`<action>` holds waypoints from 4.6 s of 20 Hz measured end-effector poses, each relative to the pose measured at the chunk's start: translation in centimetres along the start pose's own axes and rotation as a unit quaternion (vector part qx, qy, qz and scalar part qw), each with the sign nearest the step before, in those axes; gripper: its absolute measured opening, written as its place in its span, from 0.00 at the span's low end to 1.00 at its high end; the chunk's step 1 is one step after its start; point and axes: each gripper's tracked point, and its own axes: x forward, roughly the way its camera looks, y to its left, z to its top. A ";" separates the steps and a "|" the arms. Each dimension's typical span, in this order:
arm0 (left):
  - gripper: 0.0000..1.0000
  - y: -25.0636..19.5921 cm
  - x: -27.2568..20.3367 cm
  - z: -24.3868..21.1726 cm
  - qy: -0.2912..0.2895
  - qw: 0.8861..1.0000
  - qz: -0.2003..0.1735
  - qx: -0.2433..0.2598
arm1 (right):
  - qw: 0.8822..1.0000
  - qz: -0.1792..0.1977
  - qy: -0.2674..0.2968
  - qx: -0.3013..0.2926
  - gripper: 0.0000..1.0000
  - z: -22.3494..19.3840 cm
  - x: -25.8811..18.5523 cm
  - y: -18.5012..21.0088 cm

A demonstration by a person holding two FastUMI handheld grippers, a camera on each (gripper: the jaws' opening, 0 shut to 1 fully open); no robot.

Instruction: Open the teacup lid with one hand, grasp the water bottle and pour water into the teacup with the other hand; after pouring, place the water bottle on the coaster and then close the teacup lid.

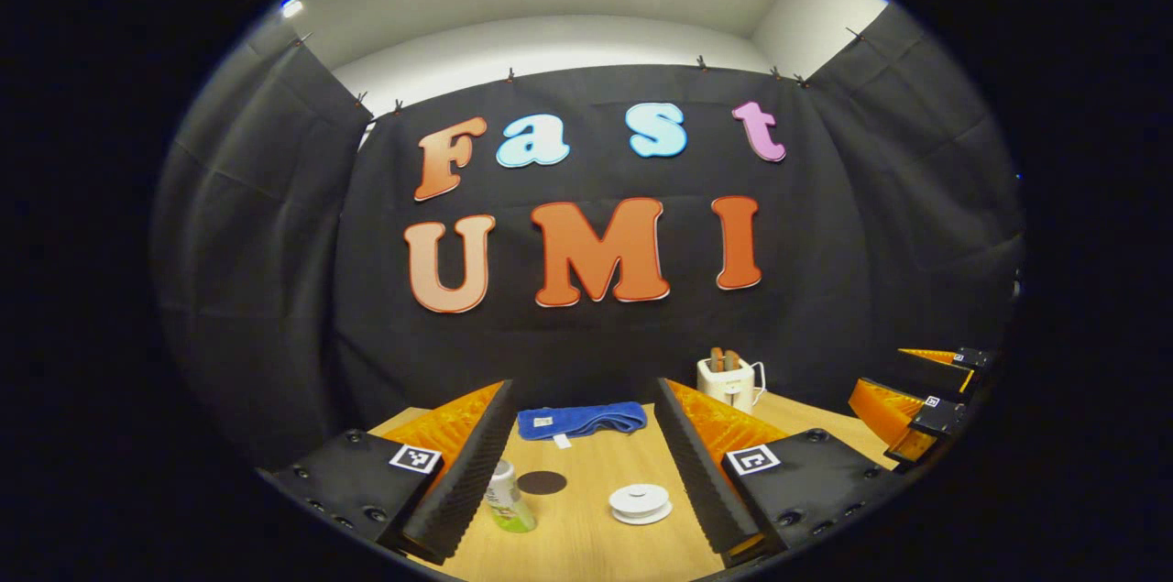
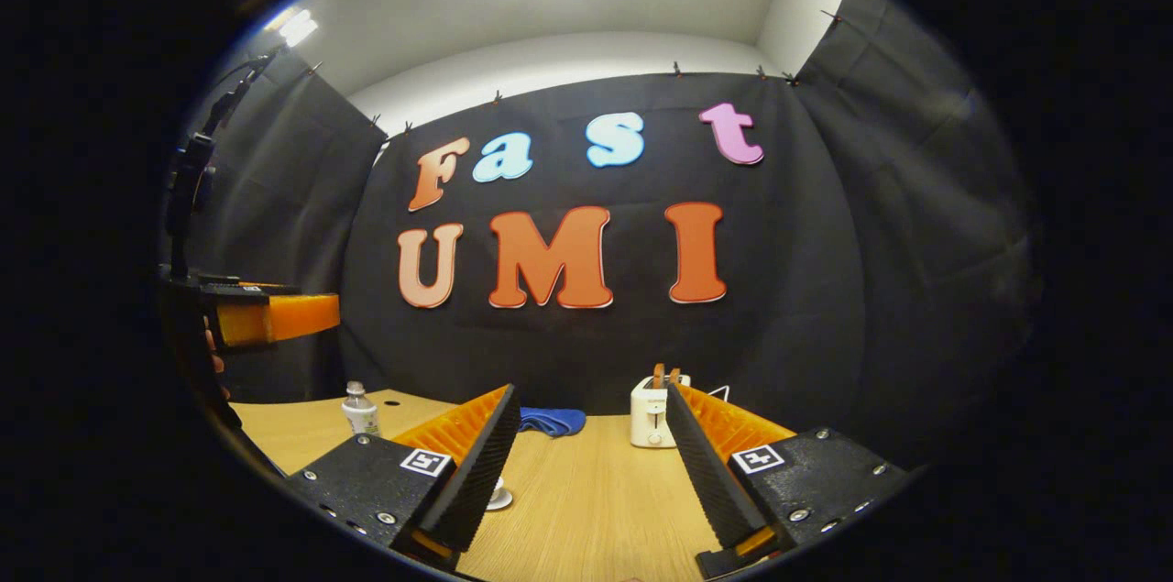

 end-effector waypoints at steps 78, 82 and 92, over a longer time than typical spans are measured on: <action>0.63 9.7 12.3 -28.8 0.228 0.933 -0.029 0.278 | 0.977 0.143 0.153 0.024 0.20 -10.9 10.3 5.9; 0.65 9.3 12.2 -29.3 0.230 0.900 -0.050 0.366 | 0.980 0.134 0.146 0.025 0.20 -10.0 10.1 4.5; 0.63 7.1 13.7 -28.3 0.206 0.827 -0.100 0.513 | 0.980 0.130 0.145 0.034 0.20 -10.4 9.4 3.1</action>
